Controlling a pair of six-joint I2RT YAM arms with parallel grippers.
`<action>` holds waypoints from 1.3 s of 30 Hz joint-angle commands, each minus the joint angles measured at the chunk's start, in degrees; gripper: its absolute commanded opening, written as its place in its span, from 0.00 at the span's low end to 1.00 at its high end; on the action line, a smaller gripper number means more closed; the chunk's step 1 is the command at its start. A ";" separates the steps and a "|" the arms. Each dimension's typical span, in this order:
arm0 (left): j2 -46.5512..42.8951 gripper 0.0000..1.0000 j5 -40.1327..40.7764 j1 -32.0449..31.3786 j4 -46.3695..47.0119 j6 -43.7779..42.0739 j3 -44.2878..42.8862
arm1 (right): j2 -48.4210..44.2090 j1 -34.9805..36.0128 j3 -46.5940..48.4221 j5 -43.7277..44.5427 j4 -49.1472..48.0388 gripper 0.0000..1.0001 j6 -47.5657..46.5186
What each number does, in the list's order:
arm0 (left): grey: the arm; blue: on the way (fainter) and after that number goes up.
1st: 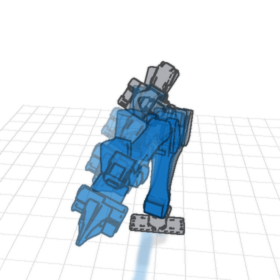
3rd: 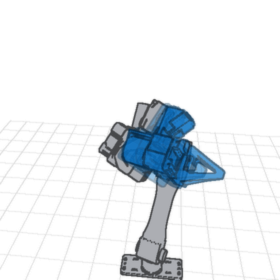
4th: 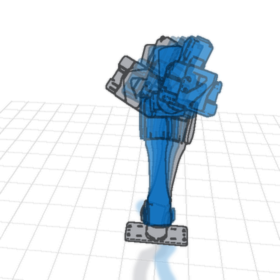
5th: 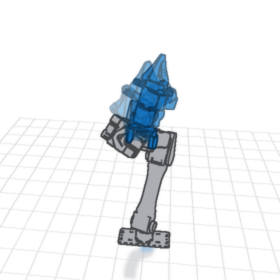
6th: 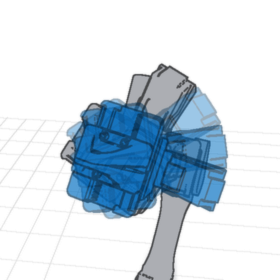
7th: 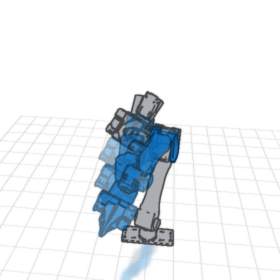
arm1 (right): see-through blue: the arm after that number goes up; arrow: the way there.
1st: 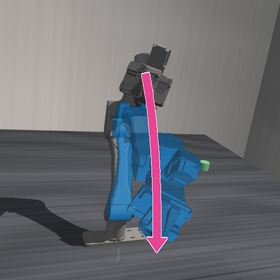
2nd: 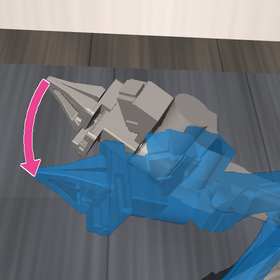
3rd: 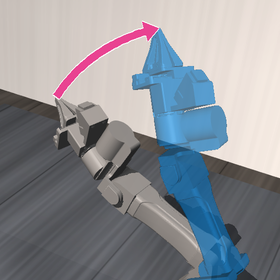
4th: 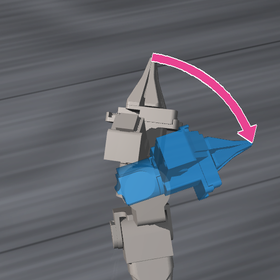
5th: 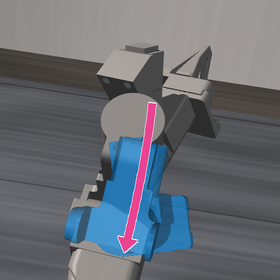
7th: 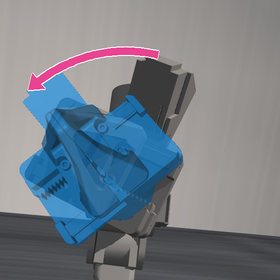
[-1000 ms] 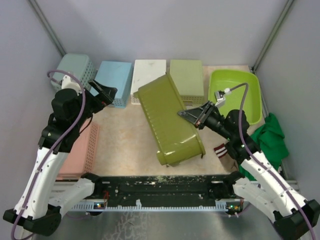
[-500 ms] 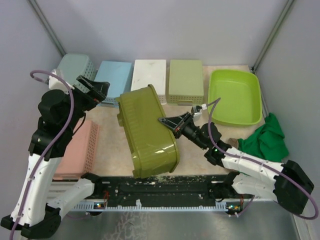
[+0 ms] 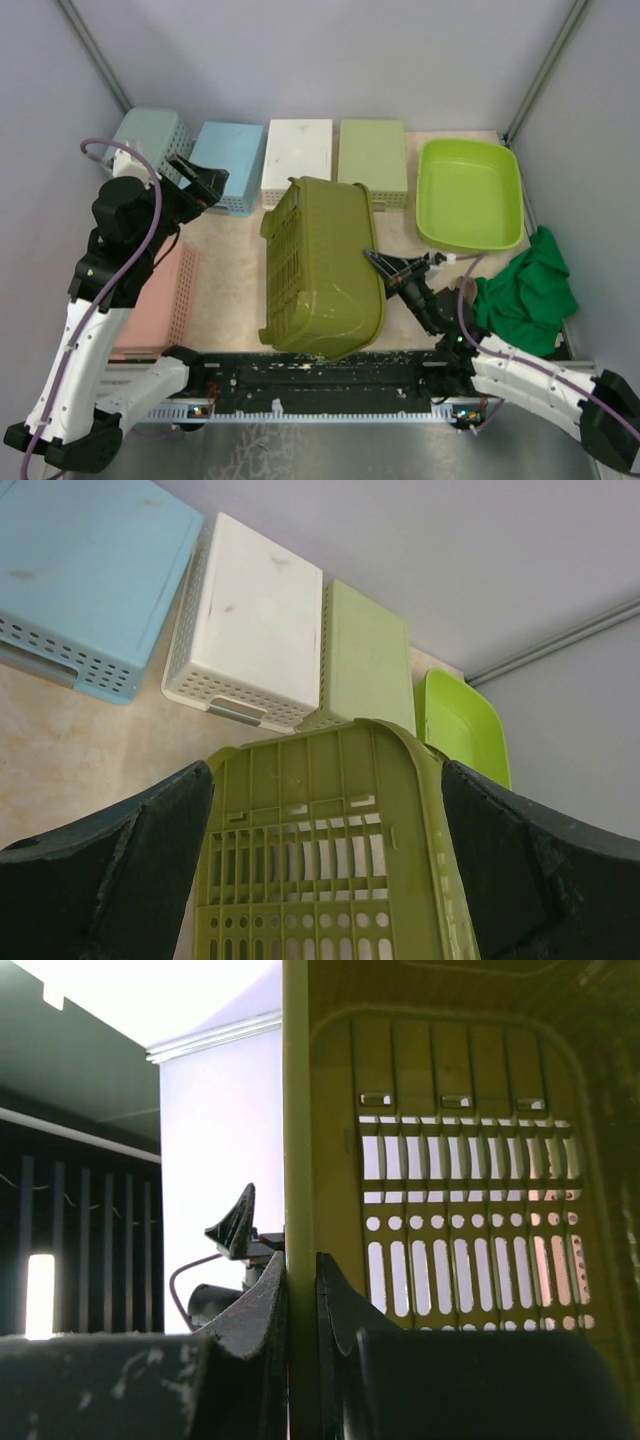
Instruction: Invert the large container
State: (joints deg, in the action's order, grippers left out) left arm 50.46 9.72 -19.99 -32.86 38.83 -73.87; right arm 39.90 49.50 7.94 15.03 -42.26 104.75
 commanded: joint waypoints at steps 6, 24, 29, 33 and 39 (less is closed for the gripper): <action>0.74 1.00 -2.11 -0.03 4.05 -0.25 2.44 | -26.56 0.95 -6.66 0.91 38.38 0.30 1.90; 4.93 1.00 -10.88 0.00 3.78 -4.24 5.66 | -30.38 1.00 9.71 12.44 86.15 0.78 -11.32; 7.47 1.00 -16.91 -0.12 2.28 -7.94 7.57 | -24.77 1.02 16.87 17.39 89.55 0.79 -21.52; 8.16 1.00 -19.67 -0.12 0.12 -12.93 8.94 | -20.78 0.96 21.64 19.06 91.56 0.77 -30.14; 8.26 1.00 -23.02 -0.14 -5.10 -21.20 8.63 | -19.71 0.98 23.73 4.93 82.79 0.75 -50.40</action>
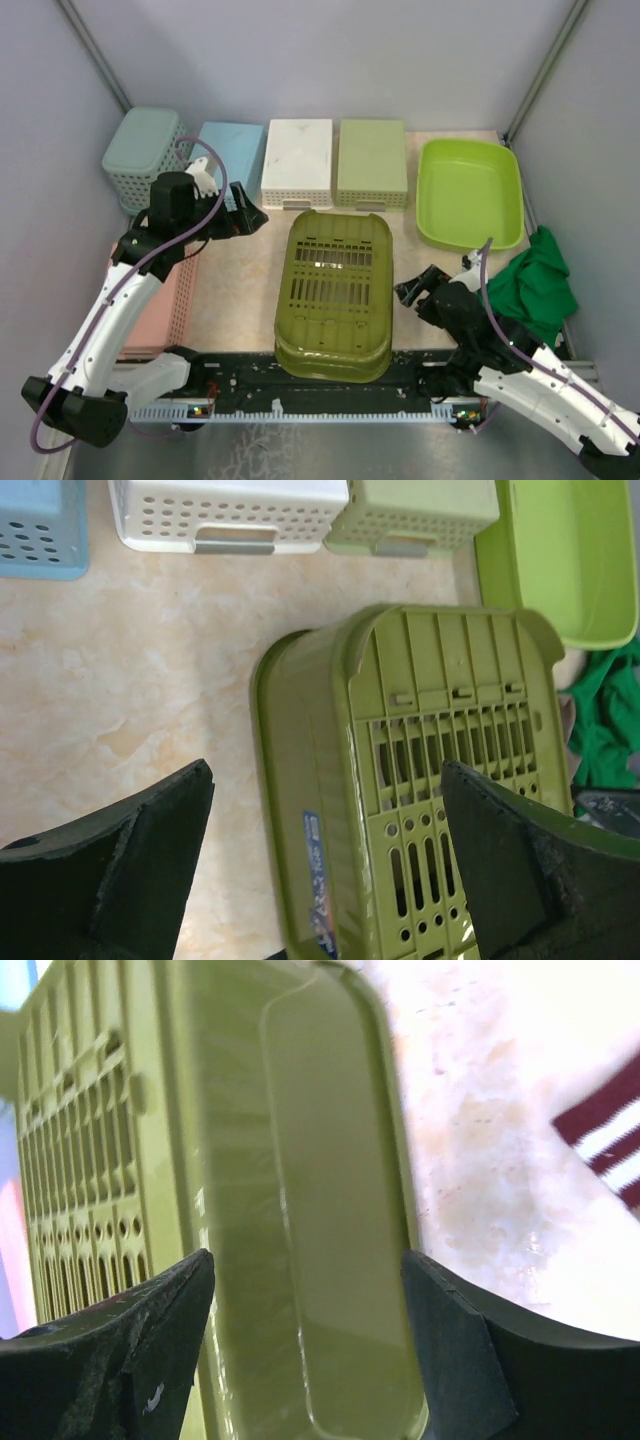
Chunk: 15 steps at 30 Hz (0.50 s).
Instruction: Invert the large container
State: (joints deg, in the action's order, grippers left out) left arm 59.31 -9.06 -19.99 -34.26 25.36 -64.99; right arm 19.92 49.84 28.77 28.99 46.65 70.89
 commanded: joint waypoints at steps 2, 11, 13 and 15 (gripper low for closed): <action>-0.09 1.00 -7.64 -0.11 -5.92 -10.45 -0.62 | 0.34 0.63 2.59 -13.94 -8.11 0.75 -19.51; 1.92 0.96 -14.42 -5.08 -7.23 -7.85 8.94 | -0.52 0.60 5.33 -14.55 -8.41 0.73 -21.66; 2.06 0.93 -14.53 -7.48 -4.17 -5.22 11.08 | 0.07 0.65 6.39 -14.62 -9.35 0.73 -22.17; 3.00 0.91 -14.12 -10.15 -2.21 -4.16 12.00 | 1.16 0.61 7.22 -15.91 -10.76 0.71 -22.53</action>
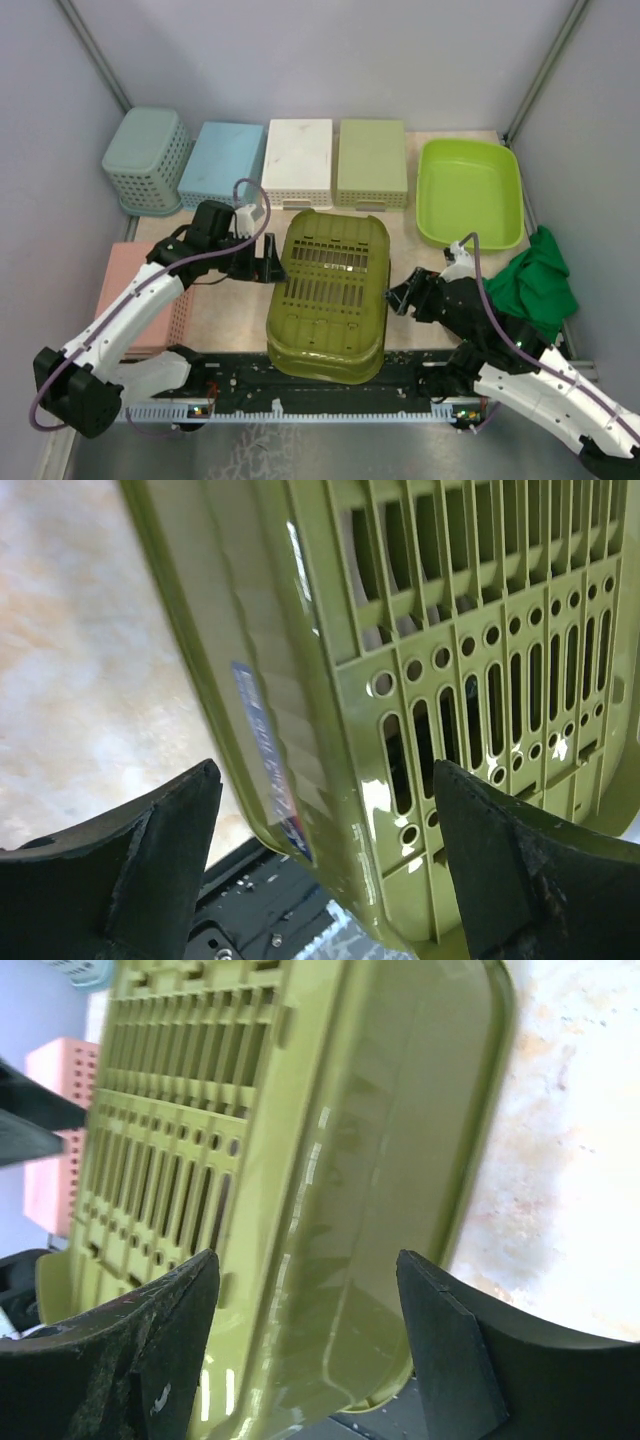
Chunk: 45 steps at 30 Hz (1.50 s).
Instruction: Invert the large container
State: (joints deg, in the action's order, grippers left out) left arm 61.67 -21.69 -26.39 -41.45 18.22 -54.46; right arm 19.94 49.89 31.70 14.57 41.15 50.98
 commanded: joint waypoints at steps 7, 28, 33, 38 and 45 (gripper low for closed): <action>5.88 0.81 1.13 -7.84 5.72 3.59 1.13 | 7.39 0.62 3.99 -6.35 -9.94 0.54 -2.43; 6.14 0.72 16.86 -5.61 4.61 5.43 -3.20 | 8.77 0.60 7.54 3.54 -5.95 0.43 -2.56; 6.62 0.72 16.45 -4.39 4.71 5.29 -3.45 | 7.40 0.51 5.81 5.70 -1.48 0.69 0.20; 6.83 0.73 15.18 -3.29 5.16 5.18 -3.45 | 8.09 0.47 1.23 -3.25 -9.85 0.67 2.14; 7.04 0.73 13.98 -2.98 4.74 5.01 -4.83 | 12.55 0.52 -2.56 -11.11 -19.86 0.47 3.79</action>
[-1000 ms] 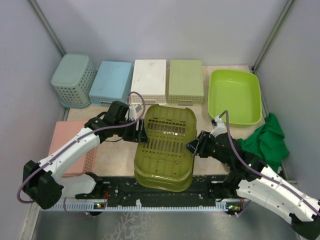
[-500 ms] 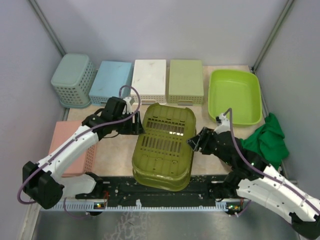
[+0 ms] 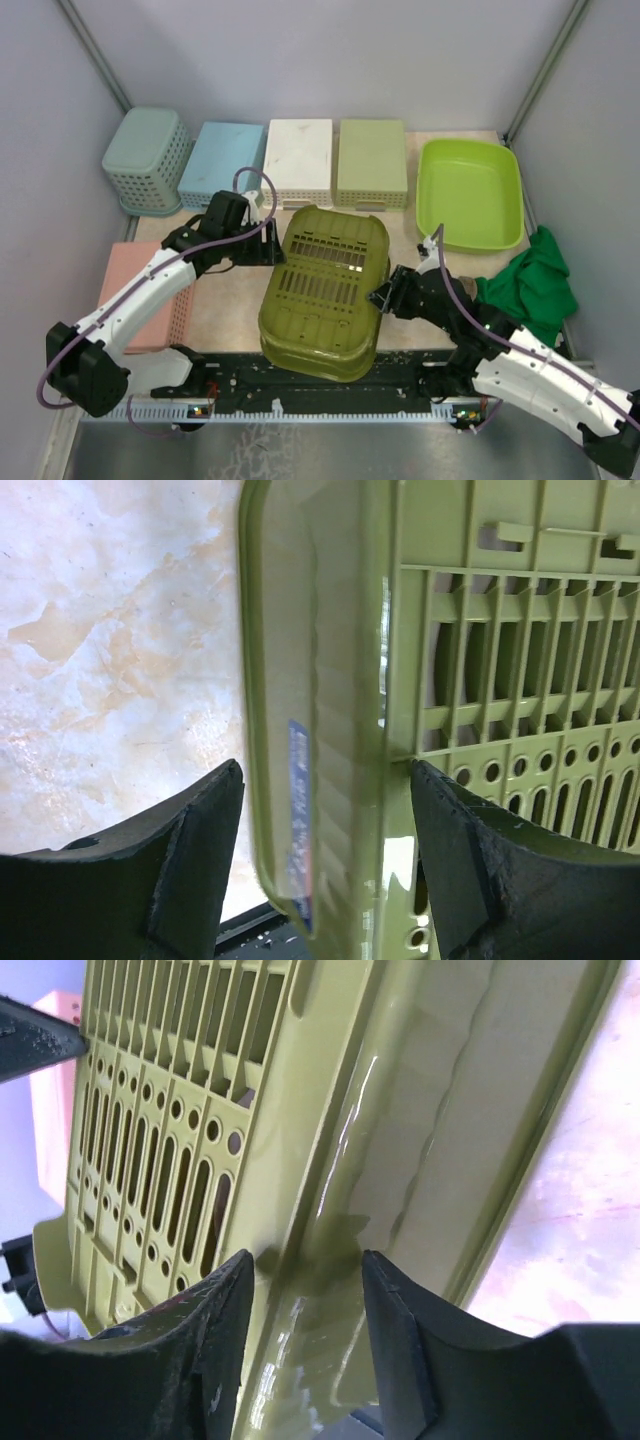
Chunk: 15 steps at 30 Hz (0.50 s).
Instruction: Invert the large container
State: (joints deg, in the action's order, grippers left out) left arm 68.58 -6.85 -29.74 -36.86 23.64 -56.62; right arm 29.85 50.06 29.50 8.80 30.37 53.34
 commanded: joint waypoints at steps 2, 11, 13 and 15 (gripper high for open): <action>-0.25 0.73 -0.69 0.49 -0.05 -0.43 -2.94 | 4.12 0.34 -0.60 -5.54 -11.14 0.42 1.05; -1.82 0.76 1.99 1.14 -2.72 -0.96 -5.85 | 14.67 -1.30 -0.58 -7.73 -26.41 0.33 -0.75; -1.83 0.77 3.20 1.22 -3.51 -0.93 -6.48 | 17.73 -2.46 -0.24 -8.79 -29.61 0.32 -0.74; -1.97 0.78 4.03 1.33 -3.51 -1.12 -6.42 | 20.87 -3.89 -0.29 -10.84 -34.03 0.30 0.16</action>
State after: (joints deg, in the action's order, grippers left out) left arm 67.90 -4.36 -28.45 -39.53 23.09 -60.97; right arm 46.13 48.12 28.49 2.20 8.71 53.65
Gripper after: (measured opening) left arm 0.771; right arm 0.335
